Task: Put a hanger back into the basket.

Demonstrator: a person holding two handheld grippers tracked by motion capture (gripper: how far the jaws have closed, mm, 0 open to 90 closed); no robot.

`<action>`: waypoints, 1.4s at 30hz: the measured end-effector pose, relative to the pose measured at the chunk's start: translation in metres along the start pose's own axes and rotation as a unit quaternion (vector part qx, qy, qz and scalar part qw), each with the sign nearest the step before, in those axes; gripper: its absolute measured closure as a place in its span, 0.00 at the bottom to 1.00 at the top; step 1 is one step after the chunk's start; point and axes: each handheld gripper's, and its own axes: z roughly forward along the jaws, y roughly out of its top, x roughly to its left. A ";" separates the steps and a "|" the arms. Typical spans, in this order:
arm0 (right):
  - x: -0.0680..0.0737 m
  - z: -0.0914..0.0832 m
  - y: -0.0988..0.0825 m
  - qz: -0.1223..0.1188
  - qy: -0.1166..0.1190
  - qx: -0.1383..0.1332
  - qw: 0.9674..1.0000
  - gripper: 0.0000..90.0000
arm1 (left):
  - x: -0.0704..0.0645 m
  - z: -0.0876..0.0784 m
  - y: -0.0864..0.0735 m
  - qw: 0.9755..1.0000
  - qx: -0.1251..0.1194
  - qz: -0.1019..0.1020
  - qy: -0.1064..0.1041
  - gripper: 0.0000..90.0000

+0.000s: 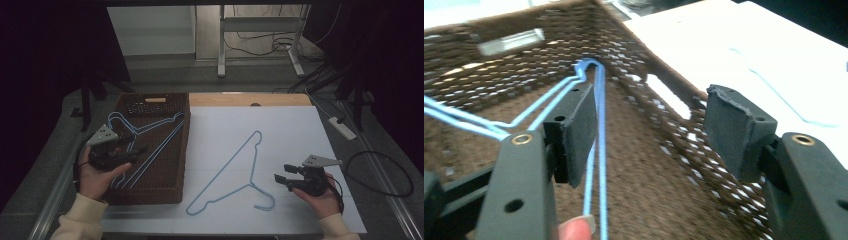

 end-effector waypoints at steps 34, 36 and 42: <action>0.020 -0.004 0.014 -0.033 -0.010 0.065 0.997 0.44 | -0.061 0.031 -0.020 0.998 0.010 0.041 -0.054 0.41; 0.021 -0.005 0.016 -0.033 -0.009 0.069 0.997 0.44 | -0.061 0.031 -0.021 0.998 0.010 0.040 -0.057 0.41; 0.032 -0.005 0.031 -0.050 -0.007 0.099 0.994 0.44 | -0.059 0.028 -0.023 0.997 0.009 0.033 -0.063 0.40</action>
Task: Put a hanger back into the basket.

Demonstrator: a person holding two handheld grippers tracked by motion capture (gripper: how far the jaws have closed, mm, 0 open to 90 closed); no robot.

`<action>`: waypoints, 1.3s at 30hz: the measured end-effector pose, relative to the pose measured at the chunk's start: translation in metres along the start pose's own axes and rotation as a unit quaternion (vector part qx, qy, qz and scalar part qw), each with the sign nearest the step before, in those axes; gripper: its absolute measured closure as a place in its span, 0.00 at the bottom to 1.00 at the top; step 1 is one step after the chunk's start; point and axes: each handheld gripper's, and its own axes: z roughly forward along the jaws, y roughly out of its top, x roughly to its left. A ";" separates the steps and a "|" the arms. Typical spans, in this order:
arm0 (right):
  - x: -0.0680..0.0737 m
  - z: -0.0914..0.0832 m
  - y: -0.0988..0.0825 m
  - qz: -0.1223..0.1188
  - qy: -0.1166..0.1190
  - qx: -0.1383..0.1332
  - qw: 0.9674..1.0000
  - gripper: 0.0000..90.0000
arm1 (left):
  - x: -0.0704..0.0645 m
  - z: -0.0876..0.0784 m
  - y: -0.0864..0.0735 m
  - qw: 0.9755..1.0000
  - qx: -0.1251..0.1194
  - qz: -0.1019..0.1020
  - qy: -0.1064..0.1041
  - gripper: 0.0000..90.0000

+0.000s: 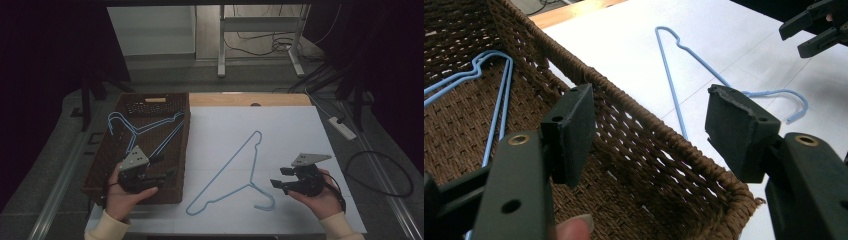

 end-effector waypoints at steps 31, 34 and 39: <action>0.030 0.065 0.021 -0.070 0.001 0.290 0.954 0.80 | -0.014 0.003 -0.001 1.000 0.005 0.007 -0.003 0.41; 0.032 0.069 0.022 -0.078 0.003 0.306 0.949 0.89 | -0.015 0.003 0.000 1.000 0.006 0.008 -0.004 0.41; 0.035 0.070 0.026 -0.090 0.004 0.320 0.943 0.97 | -0.019 0.003 0.002 1.000 0.005 0.013 -0.006 0.41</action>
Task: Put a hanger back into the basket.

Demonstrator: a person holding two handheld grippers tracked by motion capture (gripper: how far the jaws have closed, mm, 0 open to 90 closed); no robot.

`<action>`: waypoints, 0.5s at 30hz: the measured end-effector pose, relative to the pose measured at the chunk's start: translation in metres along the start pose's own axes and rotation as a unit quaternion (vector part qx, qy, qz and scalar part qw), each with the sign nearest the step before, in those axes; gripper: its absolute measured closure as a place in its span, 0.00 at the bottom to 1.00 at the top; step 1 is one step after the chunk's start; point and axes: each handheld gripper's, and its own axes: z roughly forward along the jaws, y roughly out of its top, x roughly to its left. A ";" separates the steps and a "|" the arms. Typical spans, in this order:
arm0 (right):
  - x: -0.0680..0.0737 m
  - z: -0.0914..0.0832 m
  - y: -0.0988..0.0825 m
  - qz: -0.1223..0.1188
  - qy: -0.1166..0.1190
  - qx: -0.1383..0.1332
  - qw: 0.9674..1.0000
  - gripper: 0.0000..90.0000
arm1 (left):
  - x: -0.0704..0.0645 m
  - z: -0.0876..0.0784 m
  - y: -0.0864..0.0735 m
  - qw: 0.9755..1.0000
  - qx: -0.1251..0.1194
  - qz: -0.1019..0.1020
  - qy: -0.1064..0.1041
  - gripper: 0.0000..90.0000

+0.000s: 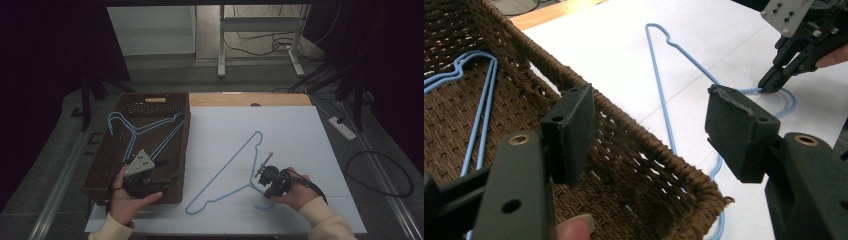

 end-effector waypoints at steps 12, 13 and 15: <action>-0.003 -0.022 0.000 0.022 0.028 -0.024 0.999 0.97 | -0.021 0.011 0.005 0.999 0.010 0.022 -0.022 0.41; -0.003 -0.023 0.000 0.021 0.028 -0.024 0.999 0.97 | -0.023 0.013 0.006 0.999 0.013 0.025 -0.025 0.41; -0.003 -0.024 0.001 0.022 0.029 -0.024 0.999 0.97 | -0.026 0.016 0.006 0.999 0.014 0.026 -0.029 0.41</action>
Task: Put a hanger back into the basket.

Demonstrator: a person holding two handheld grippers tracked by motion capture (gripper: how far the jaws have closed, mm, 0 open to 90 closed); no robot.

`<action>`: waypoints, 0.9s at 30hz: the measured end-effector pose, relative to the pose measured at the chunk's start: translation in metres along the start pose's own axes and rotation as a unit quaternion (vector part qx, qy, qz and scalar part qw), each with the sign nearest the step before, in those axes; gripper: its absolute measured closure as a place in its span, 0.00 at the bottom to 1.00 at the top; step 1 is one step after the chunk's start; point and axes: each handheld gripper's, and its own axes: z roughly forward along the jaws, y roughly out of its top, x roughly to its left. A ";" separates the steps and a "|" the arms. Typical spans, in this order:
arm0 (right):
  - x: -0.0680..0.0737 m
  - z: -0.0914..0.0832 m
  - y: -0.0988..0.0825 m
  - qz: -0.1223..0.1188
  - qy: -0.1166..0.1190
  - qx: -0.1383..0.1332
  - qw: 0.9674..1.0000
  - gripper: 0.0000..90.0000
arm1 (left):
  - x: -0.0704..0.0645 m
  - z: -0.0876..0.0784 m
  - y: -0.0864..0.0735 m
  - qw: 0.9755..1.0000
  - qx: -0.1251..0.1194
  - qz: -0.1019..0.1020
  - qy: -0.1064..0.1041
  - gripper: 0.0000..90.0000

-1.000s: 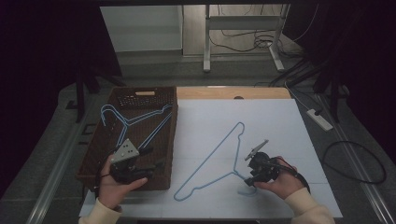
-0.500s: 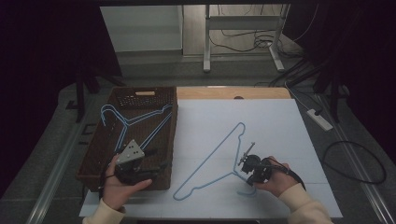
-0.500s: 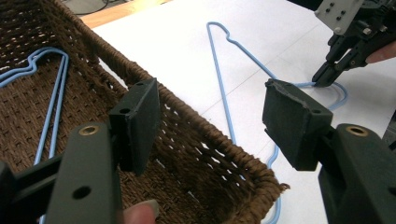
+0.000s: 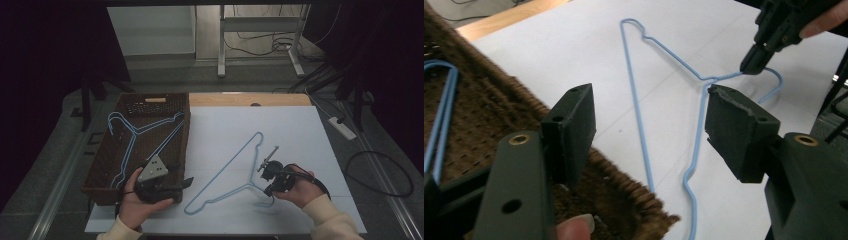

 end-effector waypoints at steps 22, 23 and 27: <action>0.001 -0.009 0.002 -0.001 -0.004 -0.004 1.000 0.97 | -0.050 0.058 0.003 0.995 0.057 0.055 -0.059 0.40; 0.001 -0.010 0.002 -0.001 -0.004 -0.005 1.000 0.97 | -0.052 0.061 0.002 0.995 0.061 0.057 -0.061 0.40; 0.001 -0.010 0.001 0.000 -0.003 -0.007 1.000 0.97 | -0.056 0.075 -0.001 0.994 0.081 0.053 -0.060 0.40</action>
